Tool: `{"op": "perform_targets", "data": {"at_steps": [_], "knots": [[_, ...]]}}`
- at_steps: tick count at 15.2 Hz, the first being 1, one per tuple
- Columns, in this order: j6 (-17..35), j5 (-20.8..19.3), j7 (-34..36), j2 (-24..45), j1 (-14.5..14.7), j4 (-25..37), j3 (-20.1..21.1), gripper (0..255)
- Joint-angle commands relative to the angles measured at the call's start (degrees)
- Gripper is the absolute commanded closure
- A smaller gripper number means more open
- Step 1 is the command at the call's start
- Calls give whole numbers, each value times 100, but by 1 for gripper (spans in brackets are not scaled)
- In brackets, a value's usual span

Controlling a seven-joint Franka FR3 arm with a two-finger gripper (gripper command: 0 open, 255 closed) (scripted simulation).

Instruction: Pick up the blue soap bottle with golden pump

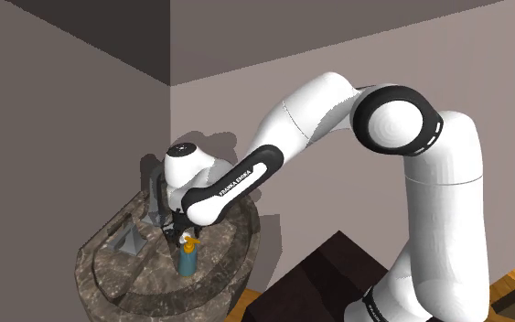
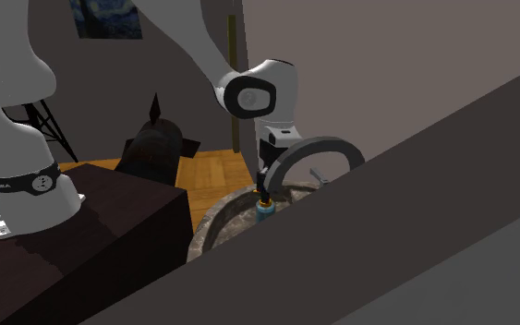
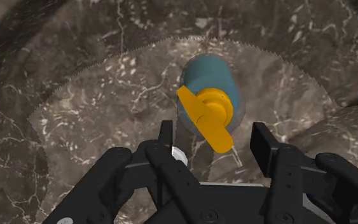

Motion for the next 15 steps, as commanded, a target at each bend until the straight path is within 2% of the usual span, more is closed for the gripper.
{"op": "perform_targets", "data": {"at_steps": [1, 9, 15], "knots": [[13, -7, 8, 13, 6, 2, -4, 255], [3, -4, 2, 13, 3, 12, -3, 255], [-312, 158, -111, -352, -84, -26, 117, 255]]}}
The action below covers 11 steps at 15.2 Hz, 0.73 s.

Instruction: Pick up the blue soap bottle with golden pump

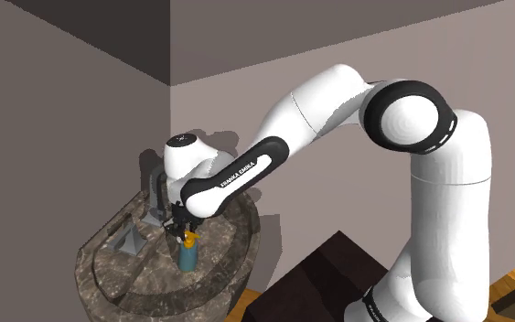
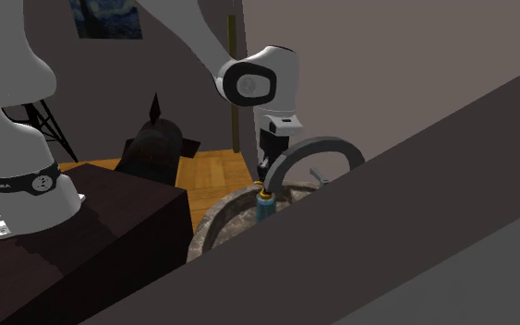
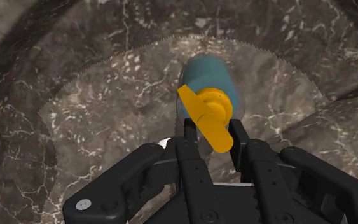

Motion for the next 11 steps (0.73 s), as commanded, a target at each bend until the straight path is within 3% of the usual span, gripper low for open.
{"op": "perform_targets", "data": {"at_steps": [1, 11], "knots": [[-106, 55, -40, -119, -29, -9, 37, 255], [-568, 279, -197, -574, -125, 22, 171, 255]]}}
